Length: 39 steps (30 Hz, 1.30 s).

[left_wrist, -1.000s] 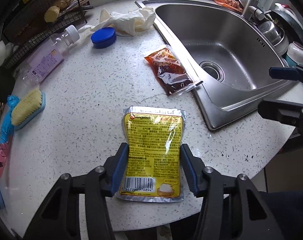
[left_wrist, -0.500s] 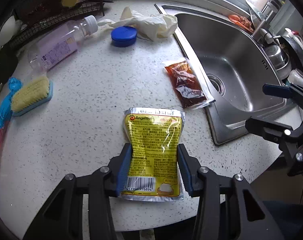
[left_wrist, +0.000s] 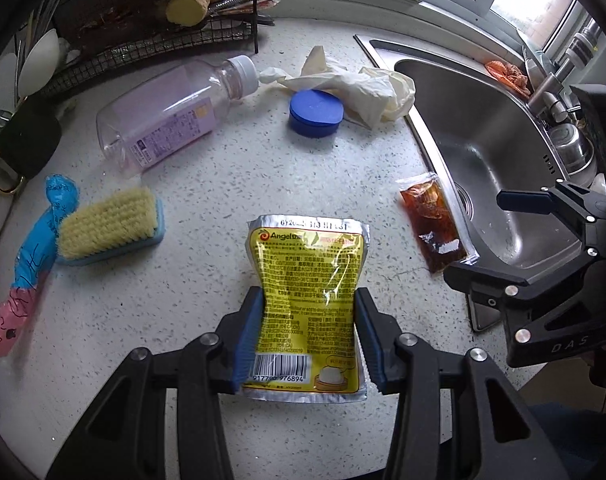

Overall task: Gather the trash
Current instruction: 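Grasp the red sauce packet with the right tool while the left tool holds the yellow packet, then lift the red sauce packet with the right tool while the left tool holds the yellow packet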

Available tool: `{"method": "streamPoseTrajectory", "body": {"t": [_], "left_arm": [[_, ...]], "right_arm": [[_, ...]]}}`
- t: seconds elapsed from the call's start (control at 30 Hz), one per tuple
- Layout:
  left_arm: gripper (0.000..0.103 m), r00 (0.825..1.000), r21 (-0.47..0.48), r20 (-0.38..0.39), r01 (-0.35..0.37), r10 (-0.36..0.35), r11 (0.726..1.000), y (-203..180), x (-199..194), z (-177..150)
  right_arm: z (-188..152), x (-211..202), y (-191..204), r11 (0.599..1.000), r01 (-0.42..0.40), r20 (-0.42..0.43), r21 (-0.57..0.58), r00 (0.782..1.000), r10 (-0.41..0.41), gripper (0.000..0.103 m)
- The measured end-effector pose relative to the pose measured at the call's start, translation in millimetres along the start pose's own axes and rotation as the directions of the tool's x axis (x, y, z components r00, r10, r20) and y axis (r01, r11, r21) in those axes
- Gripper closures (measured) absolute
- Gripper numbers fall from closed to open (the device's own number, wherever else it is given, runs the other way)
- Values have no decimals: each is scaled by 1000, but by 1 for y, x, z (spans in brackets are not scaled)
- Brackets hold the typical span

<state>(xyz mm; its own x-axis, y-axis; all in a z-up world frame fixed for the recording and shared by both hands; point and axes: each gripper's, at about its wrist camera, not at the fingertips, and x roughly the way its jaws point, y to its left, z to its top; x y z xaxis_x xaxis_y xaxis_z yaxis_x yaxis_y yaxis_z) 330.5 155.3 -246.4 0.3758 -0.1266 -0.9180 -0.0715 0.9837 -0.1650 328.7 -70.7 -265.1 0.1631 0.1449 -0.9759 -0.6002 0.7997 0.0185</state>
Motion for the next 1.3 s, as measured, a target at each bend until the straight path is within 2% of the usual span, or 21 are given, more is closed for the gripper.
{"method": "streamPoseTrajectory", "body": {"t": [0.23,0.27,0.33,0.47,0.53,0.63,0.67,0.83,0.87,0.93,1.03,1.1,1.17,1.23,1.3], "left_arm": [[60,1000,-4,-15,-4,4,1000,11,4,9],[60,1000,-4,-20,-6,6,1000,13,5,11],[60,1000,-3,-24,-7,7,1000,16,5,11],[60,1000,-7,-30,3,-4,1000,22,4,11],[60,999,-8,-37,5,-5,1000,23,5,10],[60,999,-2,-41,9,-9,1000,23,5,9],[60,999,-1,-41,9,-9,1000,23,5,9],[60,999,-9,-41,7,-7,1000,24,6,10],[60,999,-9,-40,9,-9,1000,23,6,10],[60,999,-5,-37,15,-15,1000,24,4,10],[60,999,-5,-38,17,-17,1000,24,4,8],[60,999,-7,-39,20,-20,1000,25,3,7],[60,999,-4,-38,23,-23,1000,23,1,5],[60,999,-2,-35,27,-27,1000,21,-1,2],[60,999,-1,-31,29,-29,1000,19,-4,0]], "right_arm": [[23,20,10,999,15,-3,-40,1000,-15,1],[25,24,10,999,15,-10,-42,1000,-15,2],[29,30,11,999,1,-26,-43,1000,-2,12],[26,32,14,997,36,-35,-62,999,-38,12],[23,29,16,996,57,-33,-73,998,-59,17],[19,23,30,981,149,6,-120,989,-149,19],[18,22,33,978,156,12,-135,988,-156,19],[25,26,38,984,122,-17,-133,992,-125,22],[26,25,37,983,127,-15,-131,991,-130,25],[33,23,36,983,122,-12,-138,992,-124,44],[36,23,36,992,52,-37,-114,998,-56,62],[37,23,36,995,37,-39,-95,998,-40,63],[39,20,39,994,28,-38,-102,999,-32,73],[38,18,44,992,26,-37,-120,999,-30,90],[35,14,49,992,13,-40,-124,999,-18,94]]}}
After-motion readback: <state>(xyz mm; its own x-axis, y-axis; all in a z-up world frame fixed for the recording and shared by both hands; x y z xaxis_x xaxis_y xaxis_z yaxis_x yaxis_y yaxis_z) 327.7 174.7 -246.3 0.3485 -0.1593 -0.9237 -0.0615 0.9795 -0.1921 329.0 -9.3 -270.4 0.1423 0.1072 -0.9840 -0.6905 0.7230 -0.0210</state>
